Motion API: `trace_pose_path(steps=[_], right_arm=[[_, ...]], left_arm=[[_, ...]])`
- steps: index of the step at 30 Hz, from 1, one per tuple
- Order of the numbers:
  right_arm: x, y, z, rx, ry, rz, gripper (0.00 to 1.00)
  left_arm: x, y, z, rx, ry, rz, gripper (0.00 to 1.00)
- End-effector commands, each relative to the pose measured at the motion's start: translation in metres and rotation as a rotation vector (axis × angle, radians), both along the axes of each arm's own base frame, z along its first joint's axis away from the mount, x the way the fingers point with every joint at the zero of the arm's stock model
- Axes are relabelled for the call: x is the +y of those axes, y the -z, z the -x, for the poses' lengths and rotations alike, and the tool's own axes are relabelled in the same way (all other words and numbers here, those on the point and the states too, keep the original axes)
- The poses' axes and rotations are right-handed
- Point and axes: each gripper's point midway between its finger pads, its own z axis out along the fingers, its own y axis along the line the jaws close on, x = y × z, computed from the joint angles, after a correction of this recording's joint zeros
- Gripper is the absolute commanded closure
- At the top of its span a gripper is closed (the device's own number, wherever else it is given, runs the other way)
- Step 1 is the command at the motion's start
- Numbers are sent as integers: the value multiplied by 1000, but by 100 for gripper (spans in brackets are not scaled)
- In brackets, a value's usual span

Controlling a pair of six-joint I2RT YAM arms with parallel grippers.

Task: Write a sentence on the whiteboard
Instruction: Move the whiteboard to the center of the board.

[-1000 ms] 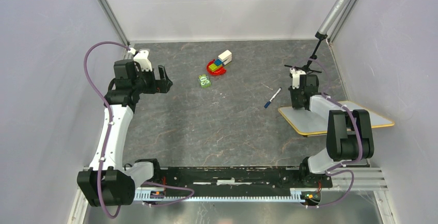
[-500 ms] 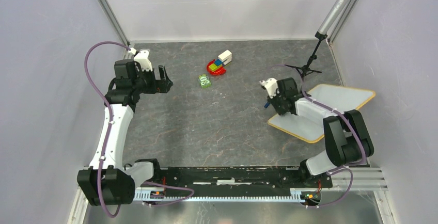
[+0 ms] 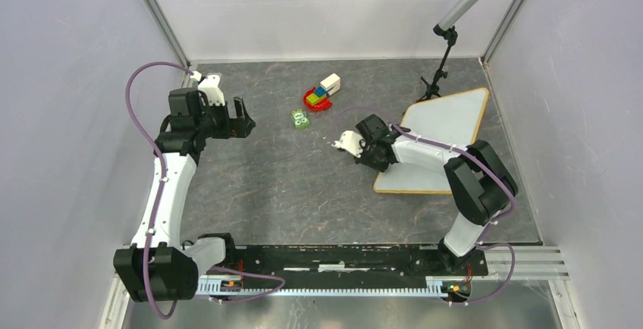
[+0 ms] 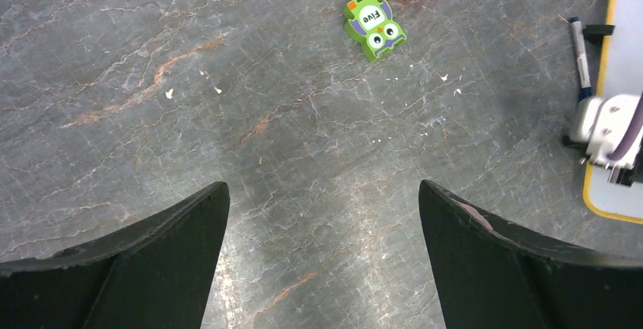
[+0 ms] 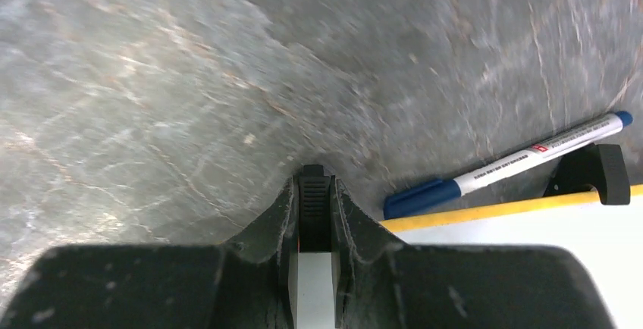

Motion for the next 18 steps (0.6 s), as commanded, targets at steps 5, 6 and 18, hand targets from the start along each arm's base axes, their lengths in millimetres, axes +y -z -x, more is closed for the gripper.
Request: trace_pose_path(steps=[5, 6, 18], right_arm=[[86, 25, 57, 142, -444, -2, 100], [91, 25, 60, 152, -469, 1, 100], [107, 21, 119, 236, -989, 54, 100]], left_arm=[[-4, -4, -2, -17, 4, 27, 0], [-4, -4, -2, -19, 4, 26, 0], [-4, -2, -2, -16, 8, 19, 0]])
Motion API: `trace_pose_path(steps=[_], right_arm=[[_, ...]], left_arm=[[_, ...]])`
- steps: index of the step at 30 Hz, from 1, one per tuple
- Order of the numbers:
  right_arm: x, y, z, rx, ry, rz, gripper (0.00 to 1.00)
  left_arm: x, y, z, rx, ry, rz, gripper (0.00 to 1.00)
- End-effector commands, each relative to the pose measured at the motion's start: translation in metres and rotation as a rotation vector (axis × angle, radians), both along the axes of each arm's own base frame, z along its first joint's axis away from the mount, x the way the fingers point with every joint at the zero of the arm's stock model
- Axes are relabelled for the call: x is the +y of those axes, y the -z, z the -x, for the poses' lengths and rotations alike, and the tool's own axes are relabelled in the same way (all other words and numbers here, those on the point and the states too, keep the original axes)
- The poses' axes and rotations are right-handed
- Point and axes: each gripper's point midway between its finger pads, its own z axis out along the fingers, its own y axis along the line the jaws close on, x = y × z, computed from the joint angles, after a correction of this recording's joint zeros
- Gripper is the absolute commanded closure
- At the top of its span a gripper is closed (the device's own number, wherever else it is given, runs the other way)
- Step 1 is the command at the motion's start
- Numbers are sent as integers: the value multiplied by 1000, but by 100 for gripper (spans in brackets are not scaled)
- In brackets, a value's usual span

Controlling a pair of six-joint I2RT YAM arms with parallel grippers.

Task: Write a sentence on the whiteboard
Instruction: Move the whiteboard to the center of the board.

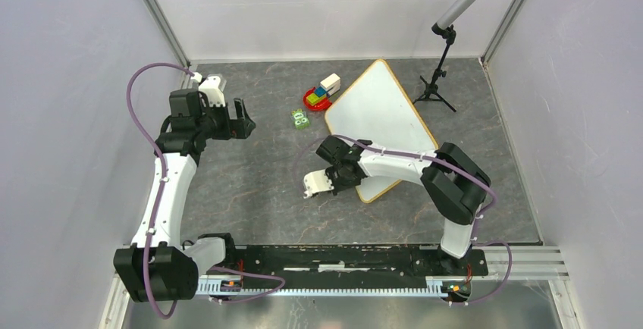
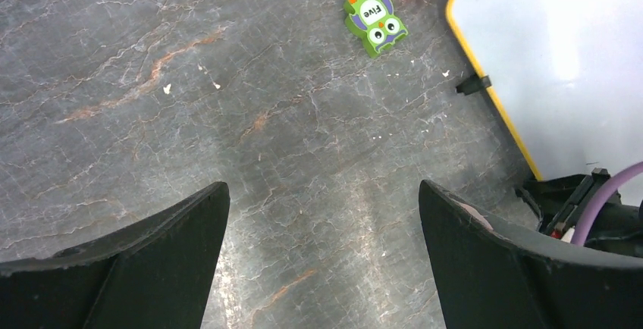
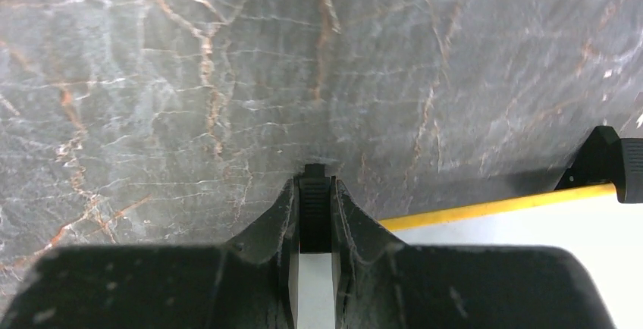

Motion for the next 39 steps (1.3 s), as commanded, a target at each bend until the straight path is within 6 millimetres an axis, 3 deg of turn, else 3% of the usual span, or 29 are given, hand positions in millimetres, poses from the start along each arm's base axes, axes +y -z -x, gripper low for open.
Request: trace_pose_path(steps=[1, 3, 7, 8, 10, 12, 16, 25, 29, 33, 39], right_arm=[[2, 18, 64, 217, -298, 17, 100], [-17, 20, 60, 164, -339, 80, 99], [-50, 22, 41, 8, -343, 196, 80], [-55, 20, 35, -35, -328, 216, 71], [-61, 18, 30, -74, -294, 230, 45], [-61, 13, 27, -99, -262, 209, 29], [-59, 4, 26, -113, -215, 154, 23], [-102, 5, 18, -78, -139, 182, 23], [-107, -2, 10, -115, -122, 149, 22], [-96, -17, 6, -130, -75, 69, 22], [-48, -61, 20, -39, 117, -268, 20]], left_arm=[[-3, -6, -3, -25, 7, 18, 0], [-4, -5, -3, -23, 11, 20, 0], [-5, -4, -3, -19, 18, 25, 0], [-5, -4, -3, -19, 19, 27, 0], [-6, -3, -3, -17, 23, 29, 0], [-6, -3, -3, -18, 25, 29, 0], [-6, -3, -3, -19, 25, 27, 0], [-9, -2, -3, -18, 35, 36, 0], [-10, 0, -3, -18, 43, 42, 0], [-11, -1, -4, -19, 47, 48, 0], [-13, -6, -2, -23, 45, 64, 0]])
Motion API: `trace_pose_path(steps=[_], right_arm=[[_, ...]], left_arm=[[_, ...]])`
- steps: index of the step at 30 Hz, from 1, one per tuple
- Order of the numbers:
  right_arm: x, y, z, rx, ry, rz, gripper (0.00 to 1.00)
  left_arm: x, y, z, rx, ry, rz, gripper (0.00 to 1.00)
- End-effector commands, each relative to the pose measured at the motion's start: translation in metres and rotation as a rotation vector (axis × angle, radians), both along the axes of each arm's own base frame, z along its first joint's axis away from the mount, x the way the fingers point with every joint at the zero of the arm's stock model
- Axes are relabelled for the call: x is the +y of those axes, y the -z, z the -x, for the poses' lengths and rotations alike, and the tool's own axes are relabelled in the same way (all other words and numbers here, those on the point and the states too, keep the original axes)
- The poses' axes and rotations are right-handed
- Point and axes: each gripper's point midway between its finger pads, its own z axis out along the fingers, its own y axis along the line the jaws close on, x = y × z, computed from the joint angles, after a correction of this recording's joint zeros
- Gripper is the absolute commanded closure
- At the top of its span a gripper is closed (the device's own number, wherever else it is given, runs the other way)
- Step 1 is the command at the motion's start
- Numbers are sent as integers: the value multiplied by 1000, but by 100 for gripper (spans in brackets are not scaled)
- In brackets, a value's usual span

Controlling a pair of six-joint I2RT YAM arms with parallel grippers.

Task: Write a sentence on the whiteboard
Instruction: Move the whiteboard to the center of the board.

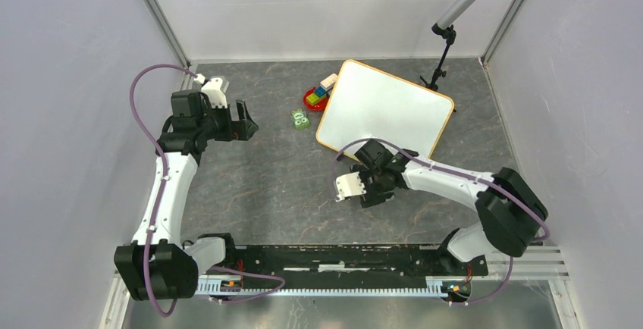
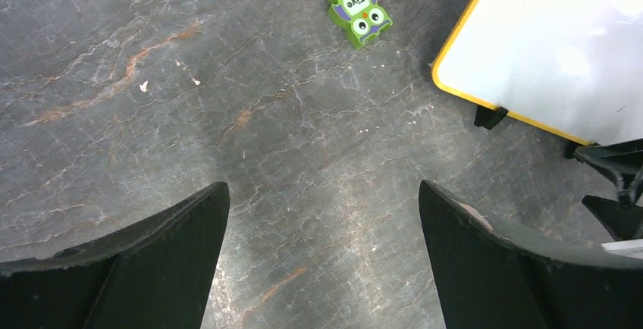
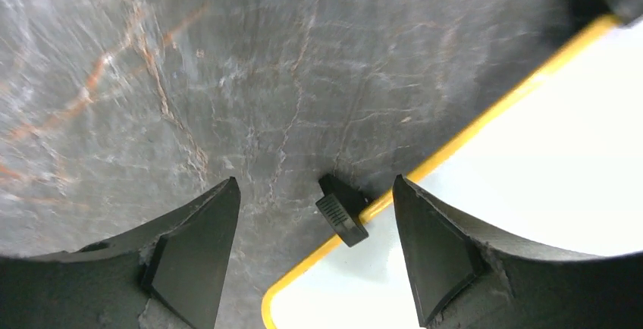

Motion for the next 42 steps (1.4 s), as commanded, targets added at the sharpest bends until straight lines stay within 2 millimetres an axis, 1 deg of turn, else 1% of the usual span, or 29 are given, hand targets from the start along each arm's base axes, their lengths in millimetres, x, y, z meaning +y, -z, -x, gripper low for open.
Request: trace_pose_path(steps=[1, 3, 5, 6, 9, 11, 13, 18, 24, 26, 28, 32, 37, 40, 42], right_arm=[[48, -53, 6, 51, 163, -343, 19], [55, -67, 3, 38, 302, -461, 19], [50, -73, -3, 6, 470, -545, 18], [46, -73, -5, -3, 548, -569, 19], [29, -60, -9, 8, 761, -588, 25], [13, -60, -21, -61, 909, -628, 32], [5, -59, -24, -66, 1030, -642, 37], [-1, -42, -15, 19, 1155, -678, 37], [-20, -25, -23, 1, 1367, -686, 37], [-24, -18, -21, 10, 1411, -677, 36], [-28, -12, -21, 11, 1440, -662, 35], [-28, -3, -23, 20, 1480, -637, 35], [-30, -2, -39, -4, 1520, -592, 36], [-32, 2, -45, -6, 1538, -563, 39], [-39, 7, -47, -22, 1559, -529, 43]], left_arm=[[-6, -13, -4, -46, 10, 39, 0], [-6, -14, -3, -52, 3, 42, 0], [-4, -14, -4, -56, -14, 45, 0], [-3, -15, -5, -59, -23, 45, 0], [-1, -15, -8, -53, -53, 51, 0], [1, -14, -10, -47, -72, 56, 0], [3, -15, -10, -46, -91, 57, 0], [9, -17, -11, -54, -143, 59, 0], [10, -18, -14, -52, -159, 64, 0], [10, -16, -15, -47, -162, 64, 0], [10, -16, -16, -47, -165, 67, 0], [10, -15, -18, -43, -170, 73, 0], [14, -15, -19, -45, -189, 64, 0], [16, -12, -20, -41, -197, 59, 0], [16, -11, -22, -37, -199, 57, 0]])
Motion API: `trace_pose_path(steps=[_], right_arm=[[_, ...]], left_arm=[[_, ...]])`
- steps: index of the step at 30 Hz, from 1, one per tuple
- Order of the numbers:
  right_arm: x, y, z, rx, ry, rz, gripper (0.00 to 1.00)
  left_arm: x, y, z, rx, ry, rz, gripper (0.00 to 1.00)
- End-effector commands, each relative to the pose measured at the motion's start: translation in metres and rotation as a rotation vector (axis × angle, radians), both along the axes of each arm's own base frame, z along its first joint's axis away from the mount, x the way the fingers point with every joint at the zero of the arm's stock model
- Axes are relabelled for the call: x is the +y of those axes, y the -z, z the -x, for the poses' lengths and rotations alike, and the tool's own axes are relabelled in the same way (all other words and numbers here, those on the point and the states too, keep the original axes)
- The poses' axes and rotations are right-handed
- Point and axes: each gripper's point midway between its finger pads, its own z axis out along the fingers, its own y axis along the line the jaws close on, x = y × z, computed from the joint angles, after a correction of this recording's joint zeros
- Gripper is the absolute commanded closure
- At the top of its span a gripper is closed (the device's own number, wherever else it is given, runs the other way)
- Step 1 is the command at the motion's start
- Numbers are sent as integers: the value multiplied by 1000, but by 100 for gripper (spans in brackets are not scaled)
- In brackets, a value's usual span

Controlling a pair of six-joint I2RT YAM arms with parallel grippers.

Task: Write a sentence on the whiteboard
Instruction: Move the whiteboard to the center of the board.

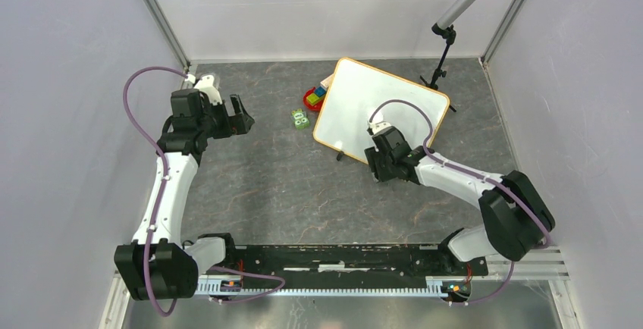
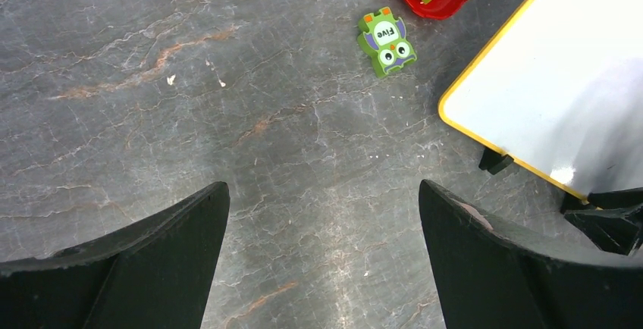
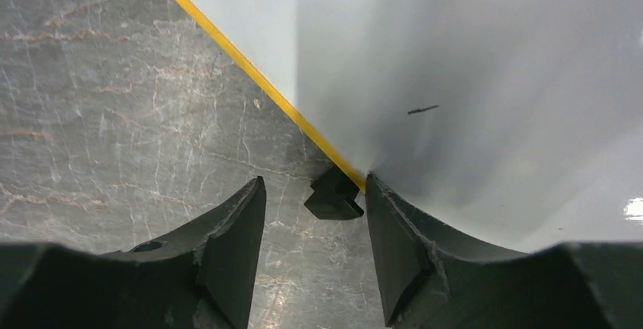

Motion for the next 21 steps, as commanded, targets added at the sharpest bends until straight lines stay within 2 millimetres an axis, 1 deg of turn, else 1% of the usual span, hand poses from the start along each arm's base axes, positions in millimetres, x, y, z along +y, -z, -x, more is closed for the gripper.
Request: trace_pose_path(steps=[1, 4, 9, 12, 13, 15, 16, 18, 21], right_arm=[[-24, 15, -15, 24, 94, 74, 45], [-28, 21, -12, 47, 100, 73, 51], [-37, 22, -2, 40, 85, 79, 65], [-44, 22, 1, 33, 57, 109, 78], [-47, 22, 2, 31, 37, 129, 82], [-54, 23, 2, 36, -5, 183, 92], [-59, 25, 3, 47, -30, 219, 96], [-67, 25, 1, 50, -69, 265, 98], [-75, 16, -13, -18, -118, 287, 98]], left_arm=[[3, -8, -11, -37, -38, 13, 0], [4, -6, -12, -33, -41, 10, 0], [5, -4, -13, -26, -44, 7, 0], [5, -4, -14, -28, -42, 7, 0], [5, -4, -14, -26, -42, 8, 0], [5, -4, -14, -28, -43, 7, 0], [5, -4, -14, -27, -41, 6, 0], [4, -4, -14, -28, -37, 9, 0], [3, -5, -13, -29, -33, 9, 0]])
